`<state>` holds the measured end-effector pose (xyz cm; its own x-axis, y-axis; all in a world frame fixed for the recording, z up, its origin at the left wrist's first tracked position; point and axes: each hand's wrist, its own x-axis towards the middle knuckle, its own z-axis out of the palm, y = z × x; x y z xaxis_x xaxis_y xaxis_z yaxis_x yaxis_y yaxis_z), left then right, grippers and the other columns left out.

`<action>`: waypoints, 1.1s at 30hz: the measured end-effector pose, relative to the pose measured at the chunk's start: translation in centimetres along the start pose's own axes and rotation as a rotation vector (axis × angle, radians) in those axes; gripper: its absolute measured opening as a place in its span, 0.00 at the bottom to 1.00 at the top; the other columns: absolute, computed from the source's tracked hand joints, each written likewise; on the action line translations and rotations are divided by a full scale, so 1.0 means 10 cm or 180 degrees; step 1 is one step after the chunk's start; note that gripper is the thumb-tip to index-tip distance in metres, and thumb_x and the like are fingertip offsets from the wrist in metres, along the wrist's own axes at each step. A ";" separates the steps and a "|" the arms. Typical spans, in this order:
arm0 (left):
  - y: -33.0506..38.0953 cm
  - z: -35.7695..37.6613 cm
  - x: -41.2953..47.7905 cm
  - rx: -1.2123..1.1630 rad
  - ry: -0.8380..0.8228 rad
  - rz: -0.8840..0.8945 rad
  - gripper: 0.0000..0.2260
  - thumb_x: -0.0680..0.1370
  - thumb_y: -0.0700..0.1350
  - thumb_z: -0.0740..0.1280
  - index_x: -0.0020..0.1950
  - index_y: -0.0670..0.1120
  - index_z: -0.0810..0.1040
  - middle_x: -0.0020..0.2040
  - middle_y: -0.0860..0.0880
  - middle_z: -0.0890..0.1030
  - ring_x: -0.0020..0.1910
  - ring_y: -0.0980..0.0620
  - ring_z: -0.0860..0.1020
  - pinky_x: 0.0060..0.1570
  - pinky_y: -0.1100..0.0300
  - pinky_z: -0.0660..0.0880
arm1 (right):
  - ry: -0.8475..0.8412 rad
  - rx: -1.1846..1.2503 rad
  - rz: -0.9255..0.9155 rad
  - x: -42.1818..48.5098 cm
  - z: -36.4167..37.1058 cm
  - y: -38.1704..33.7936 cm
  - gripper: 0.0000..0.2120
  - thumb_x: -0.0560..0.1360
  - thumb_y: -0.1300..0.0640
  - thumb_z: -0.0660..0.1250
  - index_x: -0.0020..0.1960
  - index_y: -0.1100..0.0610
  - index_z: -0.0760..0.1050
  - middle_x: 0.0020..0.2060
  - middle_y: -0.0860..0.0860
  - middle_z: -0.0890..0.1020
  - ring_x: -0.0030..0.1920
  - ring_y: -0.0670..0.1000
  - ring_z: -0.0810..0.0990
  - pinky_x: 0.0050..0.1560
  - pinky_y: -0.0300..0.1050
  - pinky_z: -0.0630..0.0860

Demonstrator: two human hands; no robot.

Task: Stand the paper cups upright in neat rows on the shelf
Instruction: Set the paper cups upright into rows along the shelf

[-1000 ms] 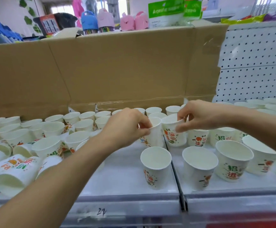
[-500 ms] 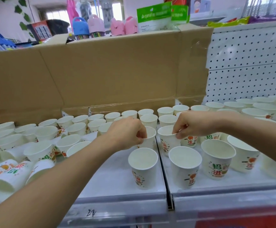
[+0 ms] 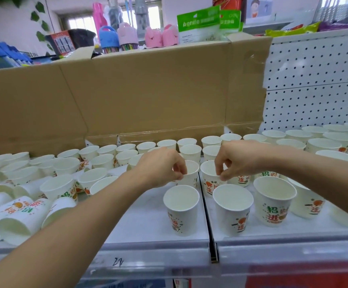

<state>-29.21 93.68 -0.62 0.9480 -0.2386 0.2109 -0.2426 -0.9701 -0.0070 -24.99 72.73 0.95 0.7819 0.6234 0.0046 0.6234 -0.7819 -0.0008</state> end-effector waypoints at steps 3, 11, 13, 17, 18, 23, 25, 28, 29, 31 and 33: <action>0.00 0.01 -0.01 -0.0107 -0.0014 -0.0038 0.05 0.75 0.48 0.70 0.50 0.56 0.83 0.46 0.58 0.81 0.41 0.59 0.75 0.30 0.66 0.65 | 0.0000 0.0047 0.0001 -0.04 -0.02 0.02 0.04 0.73 0.49 0.71 0.48 0.45 0.82 0.33 0.43 0.75 0.33 0.43 0.73 0.33 0.40 0.69; -0.25 -0.18 -0.69 -0.1461 0.1269 -0.0534 0.12 0.77 0.54 0.66 0.61 0.58 0.78 0.56 0.64 0.76 0.50 0.69 0.72 0.54 0.65 0.69 | 0.0641 0.0571 -0.0257 -0.11 -0.10 -0.08 0.16 0.73 0.40 0.66 0.60 0.39 0.76 0.52 0.41 0.76 0.49 0.42 0.76 0.51 0.48 0.77; -0.39 -0.18 -0.99 -0.1451 0.1510 -0.0764 0.16 0.78 0.57 0.61 0.64 0.56 0.77 0.60 0.63 0.75 0.56 0.68 0.70 0.56 0.70 0.65 | 0.0767 0.0770 -0.0481 -0.13 -0.11 -0.25 0.19 0.72 0.38 0.64 0.63 0.38 0.74 0.58 0.39 0.74 0.55 0.41 0.74 0.56 0.44 0.73; -0.71 -0.13 -1.54 -0.1286 0.1416 -0.1049 0.21 0.77 0.60 0.57 0.67 0.55 0.74 0.63 0.61 0.72 0.61 0.65 0.67 0.54 0.78 0.60 | 0.0911 0.1017 -0.0942 -0.14 -0.07 -0.78 0.20 0.73 0.39 0.64 0.65 0.38 0.72 0.62 0.38 0.72 0.61 0.40 0.70 0.57 0.40 0.65; -0.80 -0.11 -1.67 -0.1204 0.1323 -0.1093 0.21 0.77 0.59 0.58 0.67 0.56 0.74 0.64 0.61 0.72 0.63 0.64 0.67 0.56 0.76 0.60 | 0.0904 0.1074 -0.1047 -0.13 -0.06 -0.91 0.20 0.74 0.40 0.64 0.65 0.39 0.72 0.63 0.38 0.72 0.62 0.41 0.70 0.59 0.41 0.66; -1.24 0.01 -2.12 -0.0655 0.1019 -0.1156 0.16 0.75 0.52 0.69 0.63 0.56 0.77 0.61 0.59 0.77 0.62 0.57 0.72 0.60 0.59 0.67 | 0.0899 0.1032 -0.1430 0.19 0.07 -1.55 0.17 0.75 0.44 0.66 0.64 0.41 0.74 0.63 0.42 0.73 0.63 0.44 0.70 0.65 0.46 0.67; -1.40 0.04 -2.17 0.0027 0.0919 -0.1065 0.16 0.72 0.50 0.73 0.60 0.55 0.80 0.57 0.56 0.81 0.59 0.52 0.76 0.59 0.52 0.69 | 0.0992 0.0835 -0.1403 0.36 0.14 -1.76 0.16 0.76 0.46 0.66 0.64 0.42 0.74 0.62 0.42 0.74 0.63 0.45 0.69 0.63 0.49 0.69; -1.60 0.09 -2.13 0.0809 0.0871 -0.0966 0.13 0.68 0.49 0.77 0.52 0.54 0.83 0.45 0.53 0.84 0.49 0.48 0.80 0.50 0.50 0.70 | 0.1015 0.0144 -0.1179 0.61 0.26 -1.98 0.16 0.77 0.46 0.66 0.64 0.43 0.74 0.62 0.44 0.75 0.63 0.48 0.68 0.60 0.49 0.69; -1.65 0.10 -2.09 0.0950 0.0962 -0.0878 0.10 0.68 0.47 0.77 0.48 0.54 0.84 0.41 0.53 0.84 0.45 0.47 0.80 0.47 0.51 0.70 | 0.0992 -0.0036 -0.1102 0.67 0.29 -2.03 0.15 0.77 0.47 0.65 0.63 0.44 0.75 0.60 0.46 0.76 0.62 0.50 0.69 0.58 0.47 0.67; -1.73 0.09 -2.02 0.1193 0.1190 -0.0652 0.03 0.70 0.45 0.75 0.42 0.52 0.85 0.35 0.53 0.83 0.38 0.47 0.79 0.43 0.53 0.69 | 0.1058 -0.0231 -0.1017 0.72 0.33 -2.08 0.09 0.78 0.48 0.63 0.56 0.44 0.77 0.54 0.48 0.79 0.59 0.51 0.72 0.55 0.46 0.65; -1.74 0.02 -1.93 0.1137 0.1359 -0.0512 0.05 0.73 0.46 0.69 0.41 0.52 0.85 0.33 0.52 0.83 0.35 0.47 0.79 0.39 0.55 0.68 | 0.1106 -0.0261 -0.0972 0.67 0.32 -2.06 0.06 0.78 0.50 0.63 0.51 0.44 0.78 0.49 0.47 0.80 0.56 0.50 0.73 0.52 0.44 0.63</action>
<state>-43.19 115.18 -4.78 0.7819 -0.1198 0.6118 0.0525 -0.9652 -0.2562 -32.54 93.03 -2.18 0.5065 0.7978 0.3270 0.8116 -0.5692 0.1316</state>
